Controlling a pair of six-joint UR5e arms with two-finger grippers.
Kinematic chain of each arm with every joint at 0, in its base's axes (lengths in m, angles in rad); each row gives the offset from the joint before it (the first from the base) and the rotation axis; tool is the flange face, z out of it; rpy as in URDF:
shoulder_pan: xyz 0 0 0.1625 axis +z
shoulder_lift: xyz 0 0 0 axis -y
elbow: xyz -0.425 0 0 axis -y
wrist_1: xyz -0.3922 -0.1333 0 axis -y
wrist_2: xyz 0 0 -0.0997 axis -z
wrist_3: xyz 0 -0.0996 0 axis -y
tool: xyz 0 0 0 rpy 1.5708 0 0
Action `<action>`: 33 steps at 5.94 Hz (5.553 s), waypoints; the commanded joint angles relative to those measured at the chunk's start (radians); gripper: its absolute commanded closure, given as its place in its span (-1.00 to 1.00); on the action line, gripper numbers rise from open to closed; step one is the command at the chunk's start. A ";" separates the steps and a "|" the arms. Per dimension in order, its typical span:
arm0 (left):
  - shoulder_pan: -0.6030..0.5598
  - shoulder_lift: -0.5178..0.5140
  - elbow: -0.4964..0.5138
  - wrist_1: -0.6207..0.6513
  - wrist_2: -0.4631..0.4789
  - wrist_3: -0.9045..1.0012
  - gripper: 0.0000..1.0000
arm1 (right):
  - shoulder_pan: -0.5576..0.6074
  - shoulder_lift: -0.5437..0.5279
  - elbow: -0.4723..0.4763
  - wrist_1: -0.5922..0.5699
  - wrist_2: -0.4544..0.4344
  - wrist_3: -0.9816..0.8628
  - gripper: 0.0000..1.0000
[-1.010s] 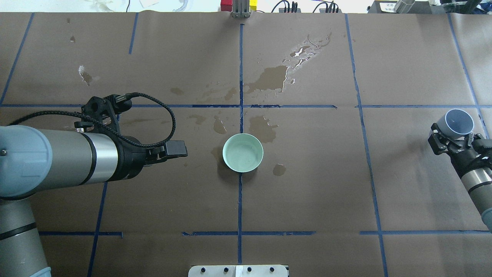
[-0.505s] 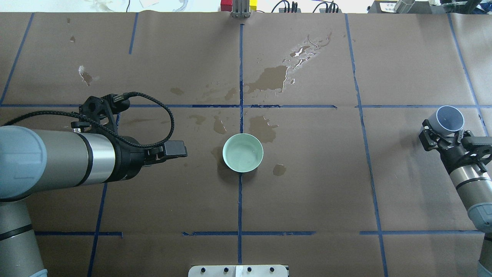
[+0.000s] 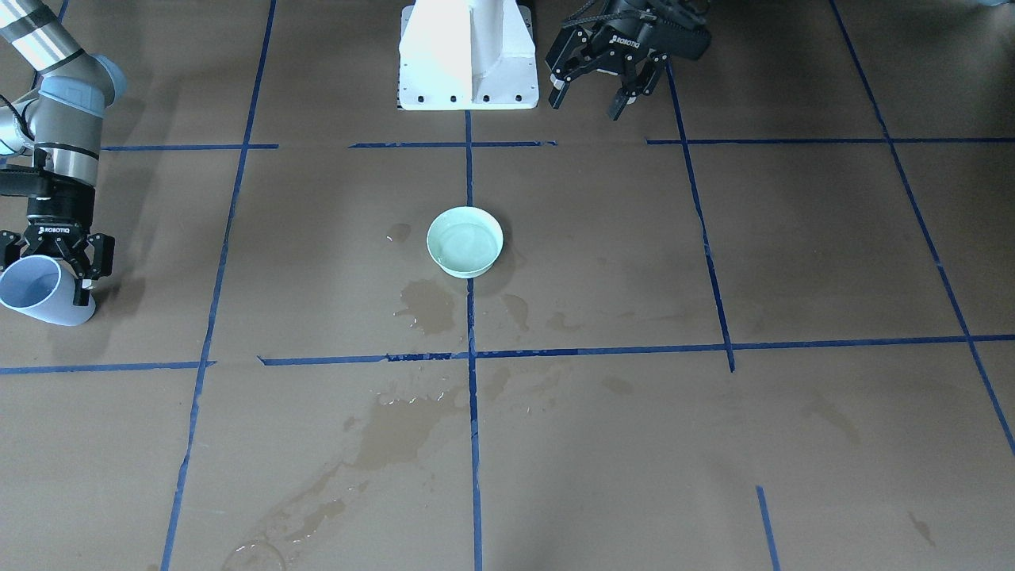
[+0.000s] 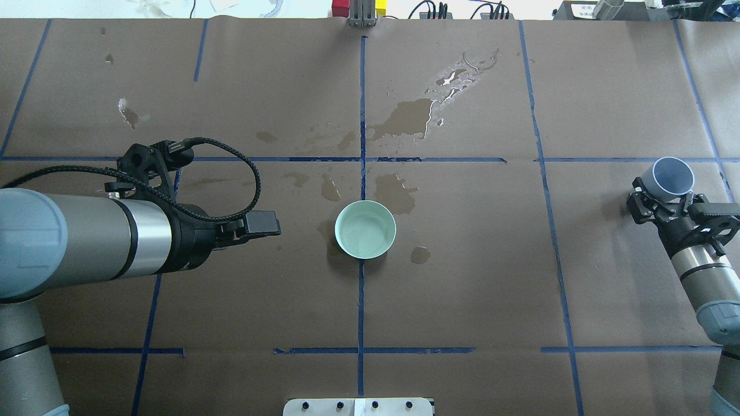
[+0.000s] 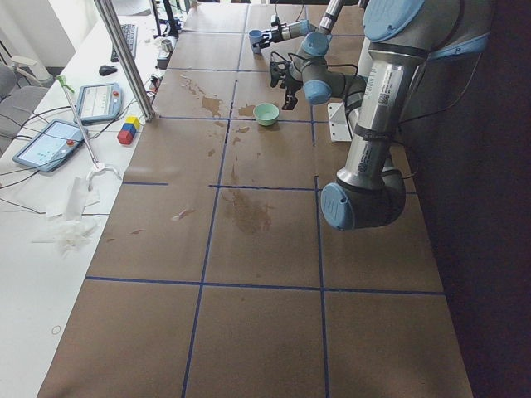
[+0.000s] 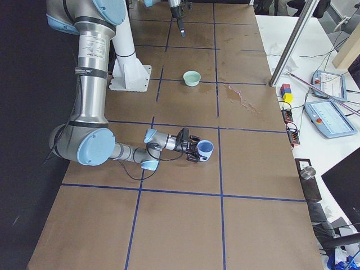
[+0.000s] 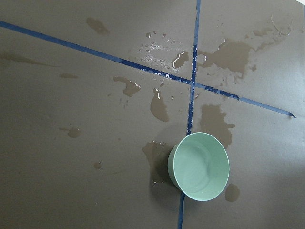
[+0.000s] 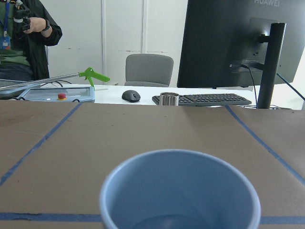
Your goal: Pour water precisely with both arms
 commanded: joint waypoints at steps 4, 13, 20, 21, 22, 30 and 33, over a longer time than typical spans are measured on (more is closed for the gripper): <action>0.003 -0.007 -0.025 0.050 0.000 0.000 -1.00 | 0.005 0.001 -0.104 0.158 0.008 -0.006 -0.44; 0.003 -0.008 -0.049 0.098 0.000 0.000 -1.00 | 0.008 -0.077 -0.057 0.326 0.130 -0.076 -0.99; 0.024 -0.004 -0.037 0.103 -0.002 -0.002 -1.00 | 0.263 -0.258 0.035 0.323 0.891 -0.092 -0.99; 0.041 -0.010 -0.031 0.107 -0.002 -0.003 -1.00 | 0.410 -0.255 0.035 0.308 1.058 -0.158 -0.99; 0.096 -0.031 0.005 0.106 0.000 -0.003 -1.00 | 0.477 -0.252 0.024 0.303 1.132 -0.208 -0.99; 0.052 -0.315 0.436 0.093 -0.067 0.026 -1.00 | 0.983 -0.050 0.036 -0.383 1.780 -0.712 -1.00; 0.023 -0.366 0.623 -0.047 -0.072 0.015 -1.00 | 1.036 0.001 0.040 -0.585 1.819 -0.948 -1.00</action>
